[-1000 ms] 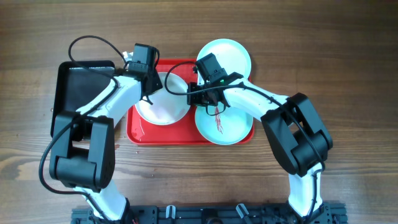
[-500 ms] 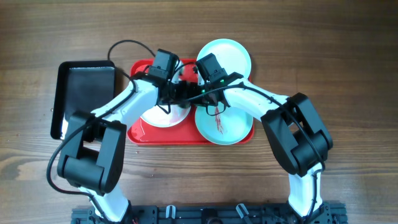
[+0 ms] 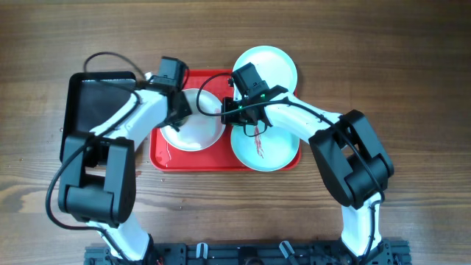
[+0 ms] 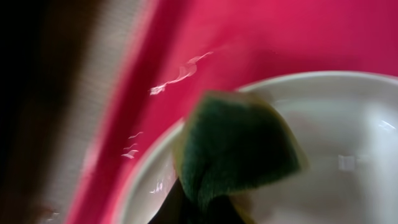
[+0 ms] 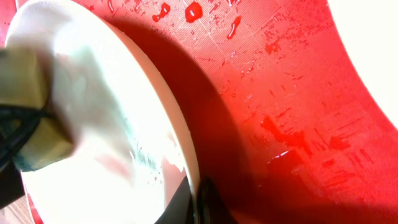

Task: Clean dirty plates on tray and stack at the side
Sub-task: 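Scrub the white plate with the sponge while right gripper holds it, then lift the sponge away left and raise the white plate with right gripper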

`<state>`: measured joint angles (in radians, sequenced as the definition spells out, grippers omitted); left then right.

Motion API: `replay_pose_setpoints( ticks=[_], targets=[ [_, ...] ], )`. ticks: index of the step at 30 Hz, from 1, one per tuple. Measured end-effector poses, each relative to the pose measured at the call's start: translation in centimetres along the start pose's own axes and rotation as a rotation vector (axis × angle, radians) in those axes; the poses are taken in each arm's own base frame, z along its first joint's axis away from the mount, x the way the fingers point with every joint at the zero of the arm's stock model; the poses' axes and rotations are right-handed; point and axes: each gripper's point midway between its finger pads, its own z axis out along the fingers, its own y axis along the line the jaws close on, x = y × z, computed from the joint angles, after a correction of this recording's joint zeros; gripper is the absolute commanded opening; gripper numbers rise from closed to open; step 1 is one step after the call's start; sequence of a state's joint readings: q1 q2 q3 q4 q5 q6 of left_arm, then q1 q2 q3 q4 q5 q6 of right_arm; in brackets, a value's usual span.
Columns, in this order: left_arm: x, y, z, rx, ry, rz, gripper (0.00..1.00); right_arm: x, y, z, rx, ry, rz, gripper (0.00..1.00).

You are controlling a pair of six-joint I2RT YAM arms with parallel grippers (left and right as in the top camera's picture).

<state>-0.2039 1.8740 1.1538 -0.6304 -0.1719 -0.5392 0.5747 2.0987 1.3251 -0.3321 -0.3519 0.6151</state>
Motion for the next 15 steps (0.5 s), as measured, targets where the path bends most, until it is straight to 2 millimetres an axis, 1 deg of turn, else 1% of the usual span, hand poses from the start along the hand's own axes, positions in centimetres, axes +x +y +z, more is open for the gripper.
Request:
replay_pose_setpoints(
  ticks=[1, 2, 5, 7, 8, 9, 12, 13, 14, 15],
  targets=[
    [0.4, 0.9, 0.0, -0.026, 0.023, -0.027, 0.04, 0.1, 0.1, 0.0, -0.005, 0.004, -0.004, 0.04],
    [0.9, 1.4, 0.0, -0.039, 0.051, -0.046, 0.04, 0.2, 0.2, 0.1, -0.006, 0.006, -0.01, 0.04],
    [2.6, 1.7, -0.2, -0.039, 0.131, -0.056, 0.04, 0.3, 0.3, 0.1, -0.007, 0.008, -0.02, 0.04],
    [4.1, 1.1, -0.6, 0.005, 0.216, -0.054, 0.04, 0.3, 0.3, 0.1, -0.006, 0.008, -0.025, 0.04],
    [4.9, 0.7, -0.8, 0.041, 0.26, -0.045, 0.04, 0.3, 0.2, 0.1, -0.006, 0.008, -0.027, 0.04],
    [6.0, -0.5, -1.3, 0.116, 0.327, -0.027, 0.04, 0.2, 0.2, 0.1, -0.006, 0.008, -0.029, 0.05],
    [8.0, -3.8, -2.8, 0.322, 0.445, 0.026, 0.04, 0.3, 0.2, 0.1, -0.006, 0.009, -0.031, 0.04],
    [8.3, -4.6, -3.2, 0.376, 0.461, 0.04, 0.04, 0.3, 0.2, 0.1, -0.006, 0.009, -0.031, 0.04],
    [8.3, -6.0, -3.7, 0.457, 0.47, 0.06, 0.04, 0.3, 0.2, 0.1, -0.006, 0.009, -0.03, 0.04],
    [8.1, -7.0, -4.0, 0.514, 0.461, 0.075, 0.04, 0.3, 0.2, 0.1, -0.007, 0.011, -0.027, 0.04]
  ],
)
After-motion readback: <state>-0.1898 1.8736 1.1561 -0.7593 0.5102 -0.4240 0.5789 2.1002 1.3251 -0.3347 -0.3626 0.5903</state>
